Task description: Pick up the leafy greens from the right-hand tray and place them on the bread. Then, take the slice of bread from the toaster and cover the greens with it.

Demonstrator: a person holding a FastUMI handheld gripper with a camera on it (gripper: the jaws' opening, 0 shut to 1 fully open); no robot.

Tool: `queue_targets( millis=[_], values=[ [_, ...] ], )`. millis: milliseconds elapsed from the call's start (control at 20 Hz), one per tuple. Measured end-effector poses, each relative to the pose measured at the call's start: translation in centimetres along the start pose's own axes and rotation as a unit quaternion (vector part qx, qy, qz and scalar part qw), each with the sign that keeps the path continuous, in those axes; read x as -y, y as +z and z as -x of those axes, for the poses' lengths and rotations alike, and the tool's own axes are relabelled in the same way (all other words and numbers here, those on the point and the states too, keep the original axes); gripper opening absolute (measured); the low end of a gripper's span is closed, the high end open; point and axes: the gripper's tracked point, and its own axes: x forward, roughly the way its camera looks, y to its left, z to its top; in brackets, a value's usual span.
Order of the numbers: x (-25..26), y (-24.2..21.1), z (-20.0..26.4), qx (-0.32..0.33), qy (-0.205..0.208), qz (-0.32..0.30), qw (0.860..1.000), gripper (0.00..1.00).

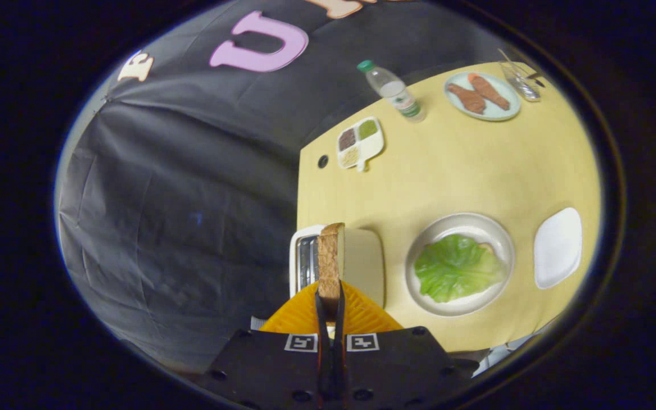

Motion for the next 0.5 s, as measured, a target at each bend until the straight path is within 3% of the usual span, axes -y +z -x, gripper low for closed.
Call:
queue_targets(
  millis=[250,500],
  values=[
    [9.1,0.0,0.0,-0.010,-0.044,0.000,0.999,0.05],
    [11.0,-2.3,-2.5,-0.075,-0.003,0.013,0.997,0.05]
  ],
)
